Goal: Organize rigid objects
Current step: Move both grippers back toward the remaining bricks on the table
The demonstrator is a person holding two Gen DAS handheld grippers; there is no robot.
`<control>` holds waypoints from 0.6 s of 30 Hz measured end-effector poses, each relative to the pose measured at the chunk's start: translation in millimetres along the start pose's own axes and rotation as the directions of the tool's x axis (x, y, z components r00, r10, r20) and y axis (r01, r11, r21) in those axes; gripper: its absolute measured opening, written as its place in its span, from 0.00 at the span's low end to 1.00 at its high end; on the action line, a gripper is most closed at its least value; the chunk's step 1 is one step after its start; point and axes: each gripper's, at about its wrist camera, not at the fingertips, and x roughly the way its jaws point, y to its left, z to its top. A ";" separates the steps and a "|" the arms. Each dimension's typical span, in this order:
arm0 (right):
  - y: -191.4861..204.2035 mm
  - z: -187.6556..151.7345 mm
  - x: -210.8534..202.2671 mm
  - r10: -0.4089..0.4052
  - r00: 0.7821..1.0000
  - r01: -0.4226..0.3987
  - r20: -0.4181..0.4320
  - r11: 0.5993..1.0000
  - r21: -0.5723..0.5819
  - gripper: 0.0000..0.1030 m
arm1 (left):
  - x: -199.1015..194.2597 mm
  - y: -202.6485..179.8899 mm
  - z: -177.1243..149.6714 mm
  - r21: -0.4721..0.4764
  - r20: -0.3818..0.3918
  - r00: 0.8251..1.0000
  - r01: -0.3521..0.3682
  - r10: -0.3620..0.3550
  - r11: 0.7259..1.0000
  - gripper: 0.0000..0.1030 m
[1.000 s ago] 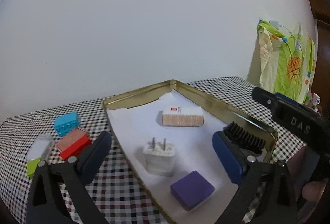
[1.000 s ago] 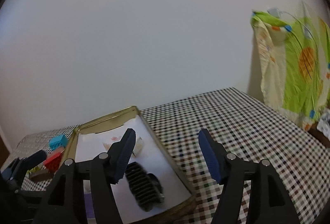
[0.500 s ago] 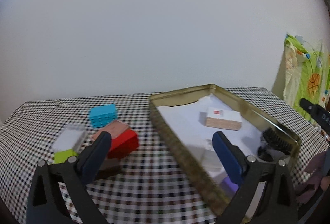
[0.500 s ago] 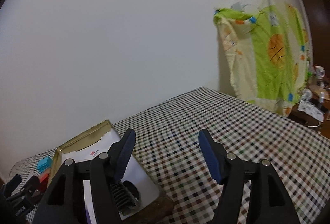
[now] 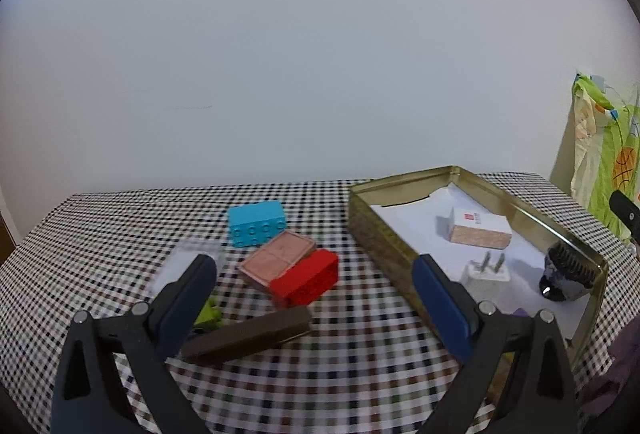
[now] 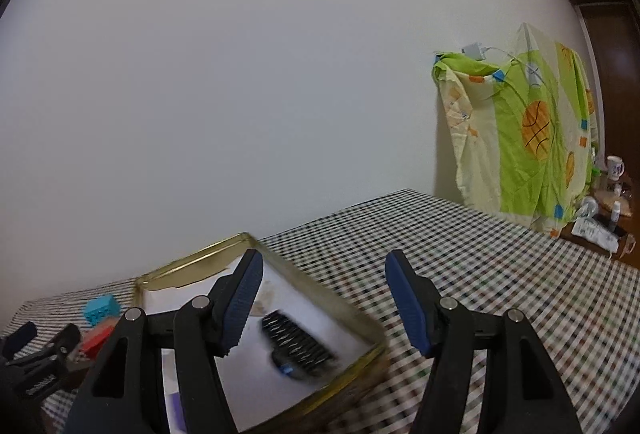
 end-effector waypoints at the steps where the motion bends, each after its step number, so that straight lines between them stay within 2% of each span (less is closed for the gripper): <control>1: 3.2 -1.1 0.9 0.006 1.000 -0.006 -0.003 1.000 0.003 0.64 | -0.7 3.8 -0.2 -0.001 0.002 1.000 -0.006 0.006 1.000 0.97; 10: 56.8 -19.7 -7.0 0.106 0.993 -0.107 -0.044 0.994 -0.028 0.64 | 4.4 37.4 0.5 -0.019 -0.007 0.999 -0.041 0.041 0.999 0.97; 18: 99.5 -33.5 -15.7 0.188 0.979 -0.194 -0.079 0.979 -0.070 0.64 | 10.3 80.6 2.1 -0.042 -0.020 0.995 -0.095 0.094 0.995 0.97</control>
